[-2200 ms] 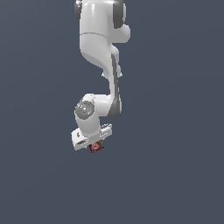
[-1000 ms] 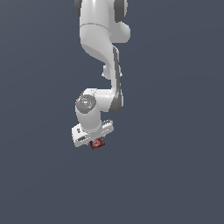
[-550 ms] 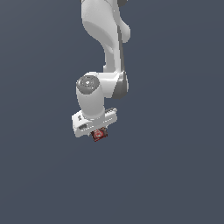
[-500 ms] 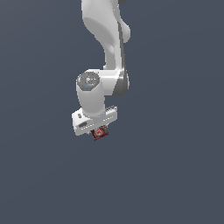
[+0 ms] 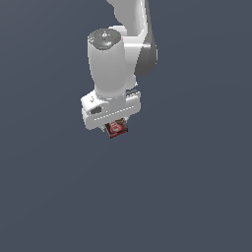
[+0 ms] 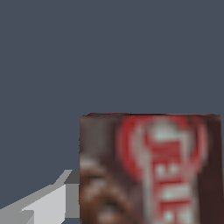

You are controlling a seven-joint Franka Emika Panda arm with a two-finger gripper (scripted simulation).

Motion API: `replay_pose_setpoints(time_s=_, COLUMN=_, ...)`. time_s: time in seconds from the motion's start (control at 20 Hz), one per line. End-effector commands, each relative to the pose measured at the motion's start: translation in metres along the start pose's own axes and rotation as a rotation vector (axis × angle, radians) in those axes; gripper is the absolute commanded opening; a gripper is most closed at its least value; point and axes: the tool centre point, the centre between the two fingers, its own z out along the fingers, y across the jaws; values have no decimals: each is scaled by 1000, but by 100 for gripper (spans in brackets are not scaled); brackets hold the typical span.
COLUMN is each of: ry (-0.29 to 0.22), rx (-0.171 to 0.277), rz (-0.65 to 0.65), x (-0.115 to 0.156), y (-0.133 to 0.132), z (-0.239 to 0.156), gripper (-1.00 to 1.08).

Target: Pick up the object and move it to a goal position.

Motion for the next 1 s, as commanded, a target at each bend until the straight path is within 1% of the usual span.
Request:
replay_pose_setpoints(time_s=0.0, ry=-1, rx=0, rz=0, x=-4, y=-9, z=-28, gripper=-100)
replay_pose_setpoints(time_s=0.25, ry=-1, rx=0, rz=0, x=-8, y=-24, z=-75, gripper=-100)
replay_pose_setpoints(time_s=0.5, ry=0, rx=1, rz=0, x=-11, y=-34, z=-111, gripper=-100)
replay_pose_setpoints(time_s=0.7, ry=0, rx=1, rz=0, x=-12, y=-39, z=-128, gripper=-100)
replay_pose_setpoints(time_s=0.95, ry=0, rx=1, rz=1, x=-11, y=-40, z=-136, gripper=-100)
